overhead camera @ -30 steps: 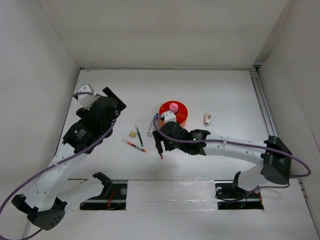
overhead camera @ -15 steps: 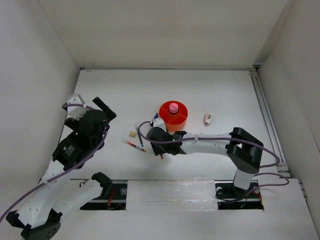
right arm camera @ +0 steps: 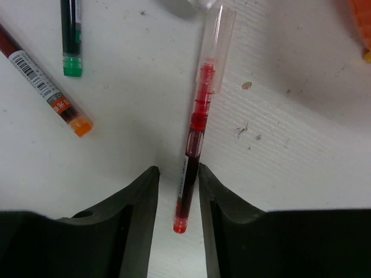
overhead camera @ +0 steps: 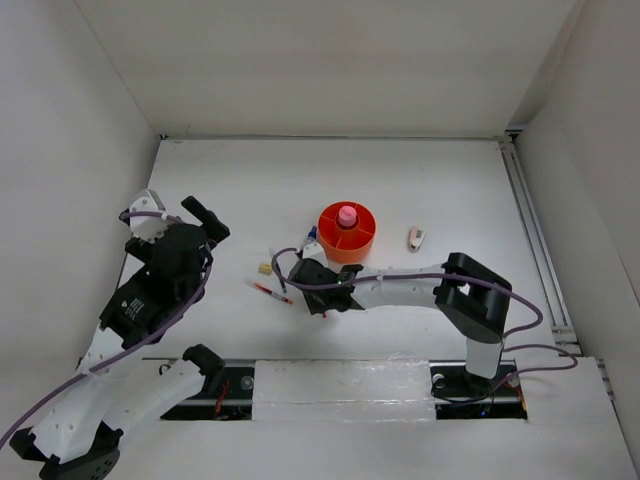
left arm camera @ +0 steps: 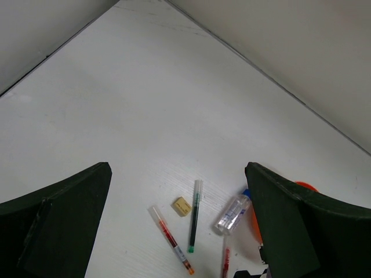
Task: Sort the stationery into containers
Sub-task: Pick up the pen from the center of the board.
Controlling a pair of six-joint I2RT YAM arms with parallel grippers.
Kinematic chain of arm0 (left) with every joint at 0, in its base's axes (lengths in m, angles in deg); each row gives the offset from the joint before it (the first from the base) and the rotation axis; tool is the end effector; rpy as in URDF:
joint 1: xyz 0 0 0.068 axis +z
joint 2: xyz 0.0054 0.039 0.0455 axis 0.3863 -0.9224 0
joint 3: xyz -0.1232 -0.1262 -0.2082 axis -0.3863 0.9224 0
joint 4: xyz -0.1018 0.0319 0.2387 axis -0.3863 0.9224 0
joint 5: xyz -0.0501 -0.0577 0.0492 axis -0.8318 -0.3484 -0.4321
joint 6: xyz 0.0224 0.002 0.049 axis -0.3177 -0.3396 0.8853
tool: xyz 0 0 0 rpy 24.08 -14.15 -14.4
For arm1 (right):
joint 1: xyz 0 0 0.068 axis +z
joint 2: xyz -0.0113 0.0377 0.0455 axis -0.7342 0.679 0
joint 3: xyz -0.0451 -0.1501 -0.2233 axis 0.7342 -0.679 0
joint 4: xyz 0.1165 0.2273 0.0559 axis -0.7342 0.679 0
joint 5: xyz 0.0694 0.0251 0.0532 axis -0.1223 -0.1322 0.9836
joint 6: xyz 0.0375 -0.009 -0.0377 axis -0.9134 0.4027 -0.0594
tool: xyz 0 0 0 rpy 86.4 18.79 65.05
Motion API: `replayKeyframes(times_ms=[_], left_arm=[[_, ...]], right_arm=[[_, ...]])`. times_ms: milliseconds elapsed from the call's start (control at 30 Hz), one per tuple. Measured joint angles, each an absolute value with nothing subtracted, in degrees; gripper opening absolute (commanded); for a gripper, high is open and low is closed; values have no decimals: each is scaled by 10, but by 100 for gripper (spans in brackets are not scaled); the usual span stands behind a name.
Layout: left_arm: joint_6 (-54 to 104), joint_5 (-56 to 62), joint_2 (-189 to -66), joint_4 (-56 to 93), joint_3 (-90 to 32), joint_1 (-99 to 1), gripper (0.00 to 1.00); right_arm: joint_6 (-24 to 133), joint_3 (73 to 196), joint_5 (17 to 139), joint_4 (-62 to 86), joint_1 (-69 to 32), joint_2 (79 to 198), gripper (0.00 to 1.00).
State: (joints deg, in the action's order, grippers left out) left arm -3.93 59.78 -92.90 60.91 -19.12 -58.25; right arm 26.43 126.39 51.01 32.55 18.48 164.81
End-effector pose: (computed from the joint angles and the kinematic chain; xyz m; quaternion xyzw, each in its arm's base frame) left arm 0.1122 -0.0473 0.3994 -0.2717 0.7307 -0.0604 0.6234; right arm 0.1663 0.3393 0.1631 -0.2110 0.9303 0.0867 0.2871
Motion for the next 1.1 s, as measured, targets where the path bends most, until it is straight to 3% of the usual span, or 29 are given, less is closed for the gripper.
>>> replayKeyframes(times_ms=[67, 167, 200, 233, 600, 1100], left_arm=[[-37, 599, -923, 608, -191, -583, 100], [-36, 600, -920, 604, -191, -583, 100], [-35, 600, -920, 603, -191, -583, 100], [-34, 600, -920, 603, -190, -583, 100], [-32, 560, -921, 593, -188, -583, 100], [-27, 264, -992, 413, -105, -583, 100]], right_arm=[[261, 1262, 512, 322, 185, 1648, 34], [257, 1258, 512, 316, 185, 1648, 13], [253, 1257, 512, 313, 185, 1648, 1], [252, 1256, 512, 312, 185, 1648, 0], [217, 1228, 485, 372, 185, 1578, 0], [257, 1257, 421, 424, 185, 1361, 0]])
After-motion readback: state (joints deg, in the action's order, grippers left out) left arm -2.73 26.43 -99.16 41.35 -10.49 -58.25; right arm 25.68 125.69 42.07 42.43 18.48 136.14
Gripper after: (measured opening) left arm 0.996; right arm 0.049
